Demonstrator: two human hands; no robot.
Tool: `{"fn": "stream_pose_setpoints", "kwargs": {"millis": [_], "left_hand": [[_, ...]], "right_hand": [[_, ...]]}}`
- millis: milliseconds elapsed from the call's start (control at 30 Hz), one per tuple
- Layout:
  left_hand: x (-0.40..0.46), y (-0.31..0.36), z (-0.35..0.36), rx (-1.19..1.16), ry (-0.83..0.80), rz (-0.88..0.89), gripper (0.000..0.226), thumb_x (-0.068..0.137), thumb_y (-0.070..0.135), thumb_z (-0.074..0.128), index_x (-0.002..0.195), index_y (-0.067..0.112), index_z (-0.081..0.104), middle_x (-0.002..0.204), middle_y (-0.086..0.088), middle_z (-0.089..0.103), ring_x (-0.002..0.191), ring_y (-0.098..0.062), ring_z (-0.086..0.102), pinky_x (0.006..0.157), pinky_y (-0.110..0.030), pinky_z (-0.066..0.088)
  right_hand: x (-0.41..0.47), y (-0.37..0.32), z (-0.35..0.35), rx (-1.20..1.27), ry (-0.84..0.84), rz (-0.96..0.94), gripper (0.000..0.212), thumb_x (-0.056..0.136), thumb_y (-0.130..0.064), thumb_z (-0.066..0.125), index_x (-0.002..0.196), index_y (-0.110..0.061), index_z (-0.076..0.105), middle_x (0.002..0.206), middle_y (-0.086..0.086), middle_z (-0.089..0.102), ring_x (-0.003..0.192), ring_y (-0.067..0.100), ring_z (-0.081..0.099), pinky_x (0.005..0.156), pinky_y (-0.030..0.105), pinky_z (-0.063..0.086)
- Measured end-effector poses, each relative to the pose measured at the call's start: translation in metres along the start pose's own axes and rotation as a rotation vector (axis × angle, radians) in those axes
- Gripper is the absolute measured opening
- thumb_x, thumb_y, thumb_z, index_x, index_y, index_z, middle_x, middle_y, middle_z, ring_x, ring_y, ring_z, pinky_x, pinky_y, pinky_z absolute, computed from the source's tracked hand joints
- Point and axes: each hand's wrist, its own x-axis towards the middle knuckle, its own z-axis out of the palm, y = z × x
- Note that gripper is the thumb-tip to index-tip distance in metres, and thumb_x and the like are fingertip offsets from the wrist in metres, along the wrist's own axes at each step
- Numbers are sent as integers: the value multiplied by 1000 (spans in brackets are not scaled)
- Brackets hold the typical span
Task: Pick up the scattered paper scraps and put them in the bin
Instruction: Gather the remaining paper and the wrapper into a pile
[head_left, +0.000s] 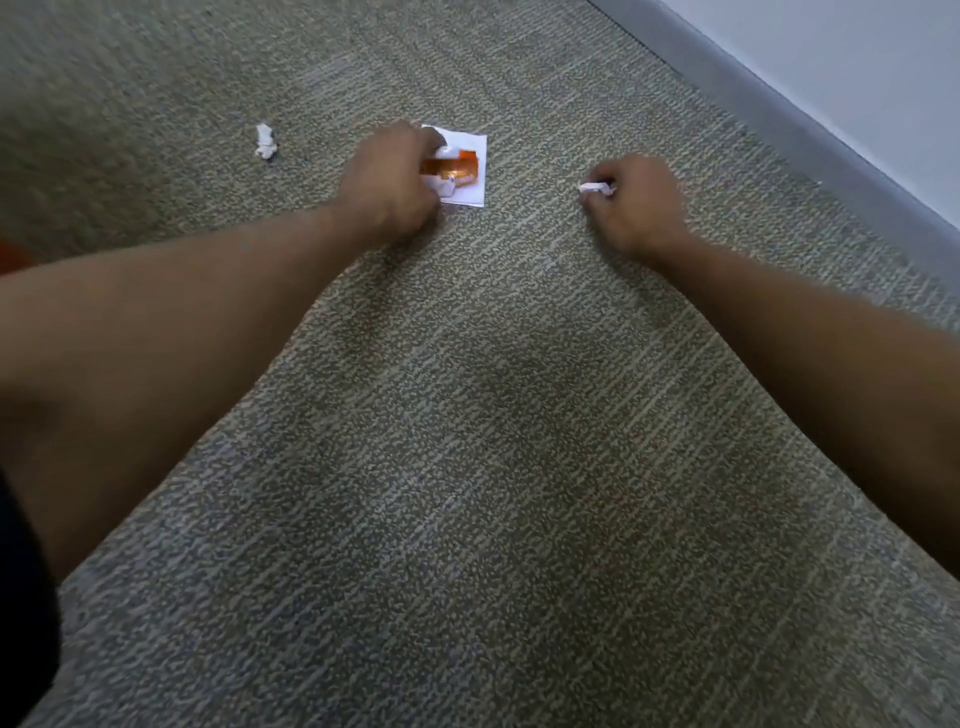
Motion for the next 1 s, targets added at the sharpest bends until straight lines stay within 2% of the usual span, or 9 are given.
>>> {"fn": "stream_pose_setpoints", "kwargs": {"millis": [100, 200, 267, 367, 500, 600, 700, 833, 1000], "left_hand": [[-7, -9, -9, 3, 125, 5, 23, 85, 26, 62, 100, 8, 67, 96, -18, 67, 93, -36, 61, 66, -32, 36], [-14, -27, -21, -121, 176, -115, 26, 80, 34, 62, 78, 8, 63, 69, -13, 53, 68, -31, 53, 56, -31, 26], [-13, -42, -29, -287, 273, -288, 32, 78, 39, 66, 80, 7, 67, 69, -8, 52, 64, -19, 46, 55, -31, 27], [-10, -67, -41, -512, 394, -531, 33, 72, 41, 75, 88, 12, 74, 77, -1, 61, 68, -11, 50, 55, -26, 35], [-8, -88, -50, -629, 391, -655, 50, 61, 39, 85, 103, 14, 73, 96, 0, 68, 81, -10, 60, 62, -21, 46], [-8, -99, -49, -572, 308, -654, 44, 62, 36, 90, 93, 14, 68, 95, 1, 61, 85, -10, 57, 63, -24, 44], [-9, -103, -45, -529, 252, -567, 35, 67, 34, 88, 88, 10, 72, 89, 0, 62, 82, -8, 56, 66, -26, 42], [-13, -104, -47, -447, 216, -513, 35, 71, 34, 85, 88, 6, 75, 79, -4, 61, 73, -12, 52, 59, -26, 37], [-20, -98, -50, -424, 210, -497, 27, 71, 30, 85, 83, 7, 75, 77, -5, 62, 71, -13, 52, 56, -26, 36]], "right_hand": [[4, -23, 10, 288, 2, 28, 22, 86, -26, 65, 94, -8, 75, 89, 11, 74, 80, 20, 67, 73, 31, 50], [13, -57, 19, 500, -98, 90, 17, 86, -22, 72, 100, -13, 75, 88, 5, 71, 78, 11, 62, 68, 22, 49], [23, -75, 28, 586, -194, 131, 20, 86, -22, 73, 102, -11, 74, 95, 9, 72, 82, 16, 64, 69, 25, 51], [36, -96, 38, 600, -224, 138, 25, 83, -24, 76, 103, -10, 75, 100, 9, 70, 95, 19, 64, 82, 27, 49], [45, -114, 45, 458, -216, 158, 24, 82, -26, 77, 104, -15, 76, 99, 1, 63, 97, 14, 58, 86, 21, 45], [47, -124, 48, 344, -162, 183, 22, 79, -28, 79, 99, -19, 78, 107, 2, 72, 105, 16, 64, 92, 26, 49], [46, -134, 52, 337, -166, 203, 23, 76, -22, 81, 99, -17, 78, 108, 5, 74, 105, 17, 65, 93, 29, 51], [45, -144, 55, 305, -140, 205, 27, 73, -21, 83, 99, -18, 78, 110, 4, 73, 104, 16, 66, 89, 23, 50], [50, -151, 54, 252, -231, 178, 31, 73, -26, 85, 102, -19, 78, 113, 2, 72, 107, 18, 64, 92, 30, 52]]}}
